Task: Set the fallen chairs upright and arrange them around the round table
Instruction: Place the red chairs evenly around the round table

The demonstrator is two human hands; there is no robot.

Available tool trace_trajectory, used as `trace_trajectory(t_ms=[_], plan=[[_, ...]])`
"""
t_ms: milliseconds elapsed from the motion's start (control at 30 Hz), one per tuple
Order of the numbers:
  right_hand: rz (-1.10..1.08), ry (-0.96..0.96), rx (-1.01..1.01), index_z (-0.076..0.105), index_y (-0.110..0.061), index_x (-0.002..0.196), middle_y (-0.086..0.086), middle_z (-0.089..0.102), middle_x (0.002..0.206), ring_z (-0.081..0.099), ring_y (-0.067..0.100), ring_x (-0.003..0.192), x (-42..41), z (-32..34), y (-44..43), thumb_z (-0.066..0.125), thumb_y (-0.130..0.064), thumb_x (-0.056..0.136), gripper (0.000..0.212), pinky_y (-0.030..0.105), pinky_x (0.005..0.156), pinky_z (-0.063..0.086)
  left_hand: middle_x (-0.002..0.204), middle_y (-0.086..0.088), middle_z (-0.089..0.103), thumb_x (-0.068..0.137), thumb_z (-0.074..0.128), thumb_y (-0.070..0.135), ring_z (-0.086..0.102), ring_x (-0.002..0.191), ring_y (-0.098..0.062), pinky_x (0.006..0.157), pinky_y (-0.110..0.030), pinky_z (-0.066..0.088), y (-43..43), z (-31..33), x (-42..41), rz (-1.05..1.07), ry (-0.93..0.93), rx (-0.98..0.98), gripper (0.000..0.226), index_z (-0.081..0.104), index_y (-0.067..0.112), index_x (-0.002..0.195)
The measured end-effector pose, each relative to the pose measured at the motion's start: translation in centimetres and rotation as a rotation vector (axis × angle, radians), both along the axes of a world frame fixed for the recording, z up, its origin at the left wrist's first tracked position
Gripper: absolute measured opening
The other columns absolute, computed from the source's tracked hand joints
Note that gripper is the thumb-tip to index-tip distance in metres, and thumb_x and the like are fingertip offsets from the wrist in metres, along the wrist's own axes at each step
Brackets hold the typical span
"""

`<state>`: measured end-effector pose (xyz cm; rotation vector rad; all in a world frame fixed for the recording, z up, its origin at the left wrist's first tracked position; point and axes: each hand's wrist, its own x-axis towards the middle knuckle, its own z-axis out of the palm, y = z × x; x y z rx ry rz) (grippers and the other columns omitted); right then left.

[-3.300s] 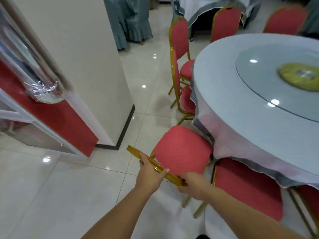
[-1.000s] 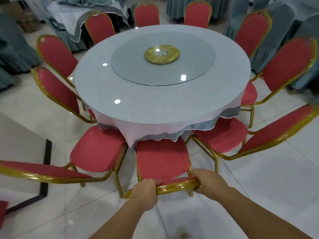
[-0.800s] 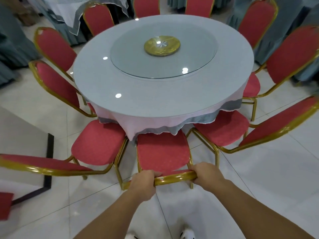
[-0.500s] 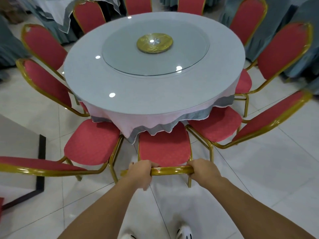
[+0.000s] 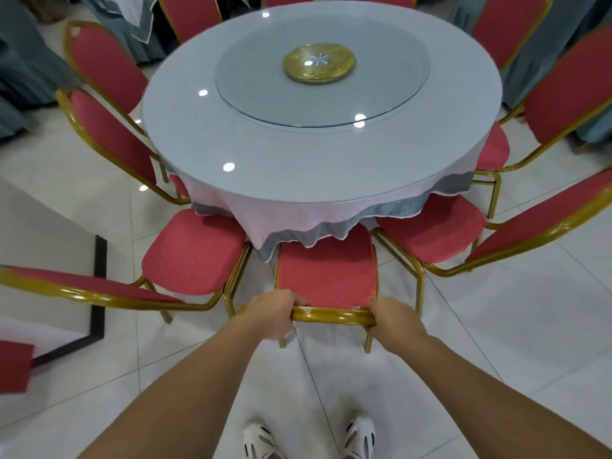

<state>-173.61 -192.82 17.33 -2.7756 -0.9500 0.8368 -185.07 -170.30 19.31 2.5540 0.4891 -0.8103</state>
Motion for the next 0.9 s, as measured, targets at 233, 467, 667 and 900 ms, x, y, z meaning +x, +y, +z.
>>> trace_trajectory(t_ms=[233,467,667,900], plan=[[-0.055,0.085,0.035,0.068,-0.028,0.107,-0.004,0.070,0.091,0.067,0.017,0.083,-0.9,0.9,-0.3,0.069,-0.028,0.089,0.019,0.038,0.076,0.059,0.098,0.008,0.073,0.094,0.061,0.010,0.068,0.090,-0.019,0.082,-0.037,0.059,-0.3,0.0,-1.1,0.056,-0.096,0.038,0.038,0.073,0.037,0.119],[-0.110,0.070,0.041,0.060,-0.034,0.098,-0.009,0.065,0.085,0.064,0.013,0.077,-3.9,4.8,1.7,0.067,-0.039,0.078,0.021,0.039,0.071,0.059,0.087,0.009,0.070,0.088,0.070,0.030,0.069,0.085,-0.016,0.083,-0.039,0.060,3.3,1.9,-5.3,0.094,-0.119,0.059,0.012,0.068,0.031,0.099],[-0.087,0.008,0.101,0.055,-0.027,0.137,-0.005,0.068,0.118,0.065,0.020,0.108,-8.7,8.3,8.1,0.073,-0.043,0.086,0.057,0.036,0.089,0.054,0.096,0.010,0.071,0.093,0.067,0.030,0.065,0.086,-0.015,0.078,-0.033,0.056,8.7,5.2,-10.1,0.045,-0.178,0.041,0.007,0.063,0.036,0.092],[-0.013,0.010,0.155,0.057,-0.029,0.135,-0.005,0.067,0.127,0.065,0.021,0.113,-16.6,11.1,19.3,0.073,-0.045,0.085,0.055,0.042,0.092,0.056,0.132,0.004,0.067,0.095,0.070,0.030,0.064,0.117,-0.019,0.103,-0.038,0.053,17.5,8.8,-18.5,0.172,-0.247,0.075,0.042,0.063,0.026,0.136]])
